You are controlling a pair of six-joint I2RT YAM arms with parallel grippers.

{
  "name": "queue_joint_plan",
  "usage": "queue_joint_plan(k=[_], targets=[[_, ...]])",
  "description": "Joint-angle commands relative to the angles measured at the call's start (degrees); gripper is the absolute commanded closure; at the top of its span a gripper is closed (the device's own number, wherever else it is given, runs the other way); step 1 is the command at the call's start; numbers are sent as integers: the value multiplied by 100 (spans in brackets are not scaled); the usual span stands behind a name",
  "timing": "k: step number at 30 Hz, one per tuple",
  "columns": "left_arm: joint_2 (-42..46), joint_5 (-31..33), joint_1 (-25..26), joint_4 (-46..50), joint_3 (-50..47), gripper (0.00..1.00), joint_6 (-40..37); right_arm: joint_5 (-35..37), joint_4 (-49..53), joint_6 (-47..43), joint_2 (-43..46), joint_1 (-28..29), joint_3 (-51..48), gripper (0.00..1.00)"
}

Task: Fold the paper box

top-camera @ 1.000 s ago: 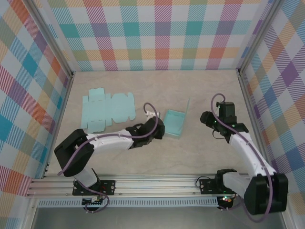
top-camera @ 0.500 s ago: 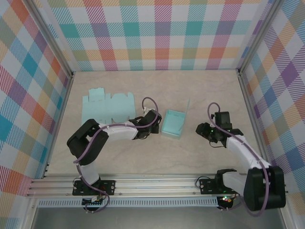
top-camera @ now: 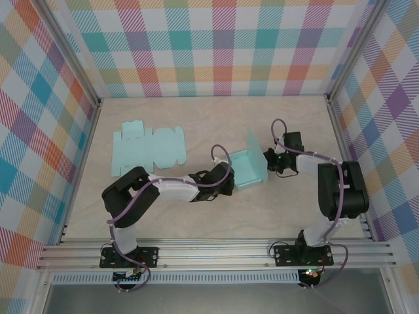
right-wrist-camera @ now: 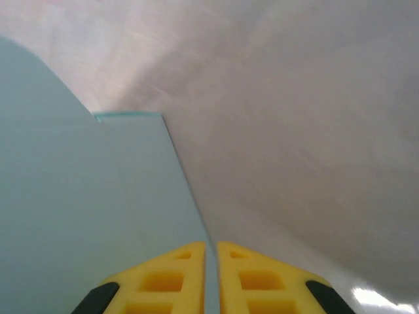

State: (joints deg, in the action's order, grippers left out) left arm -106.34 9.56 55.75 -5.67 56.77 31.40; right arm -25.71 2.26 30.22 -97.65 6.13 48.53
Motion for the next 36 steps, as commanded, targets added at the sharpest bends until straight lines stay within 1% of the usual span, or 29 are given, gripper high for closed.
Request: queue_joint_plan(k=[1,4,6,9,11,14,15,16,17,19,23,25,26,28,31,32,34,35,36], targets=[[-236,-430,254,-435,144,76,164,-631,-233,-307,-403,20,415,86],[-305,-468,538,-737,225,76,123,-677,136,-558,-749,20,868,84],[-227,-329,658,-851,204,77,1,-439,489,-752,-789,11,1115,82],[241,454,639,-776,-92,74,-203,252,1128,-992,-558,-22,1376,78],[698,976,462,-489,-254,70,-466,919,1571,-1077,-243,-58,1430,74],[1186,1296,-12,-2,-280,62,-971,1936,2094,-1086,439,-110,1276,68],[1265,1297,-169,93,-241,58,-1220,2153,2186,-1055,620,-117,1196,66],[1296,1232,-363,257,-140,56,-1534,2430,2313,-1009,898,-121,1071,65],[1257,1206,-521,417,37,56,-1814,2632,2436,-960,1175,-121,933,63],[1081,923,-788,467,283,56,-2454,2911,2628,-862,1677,-130,646,60],[536,350,-1030,17,566,55,-3845,3030,3001,-741,2709,-131,37,56],[211,-20,-1104,35,822,53,-4232,2880,3116,-764,3193,-121,-248,54],[44,-275,-1141,142,1009,53,-4392,2763,3160,-783,3467,-121,-397,51],[-247,-516,-1163,320,1332,52,-4528,2652,3314,-801,3925,-123,-599,44],[-618,-519,-1172,537,1732,52,-4579,2471,3520,-833,4455,-121,-766,36],[-732,-465,-1180,641,1875,52,-4600,2397,3567,-846,4588,-122,-805,31],[-935,-344,-1180,829,2101,52,-4652,2259,3635,-851,4801,-122,-842,18],[-1026,-269,-1180,905,2205,53,-4668,2210,3652,-838,4895,-122,-867,2],[-1097,-193,-1180,986,2289,53,-4681,2193,3669,-815,4977,-123,-872,0]])
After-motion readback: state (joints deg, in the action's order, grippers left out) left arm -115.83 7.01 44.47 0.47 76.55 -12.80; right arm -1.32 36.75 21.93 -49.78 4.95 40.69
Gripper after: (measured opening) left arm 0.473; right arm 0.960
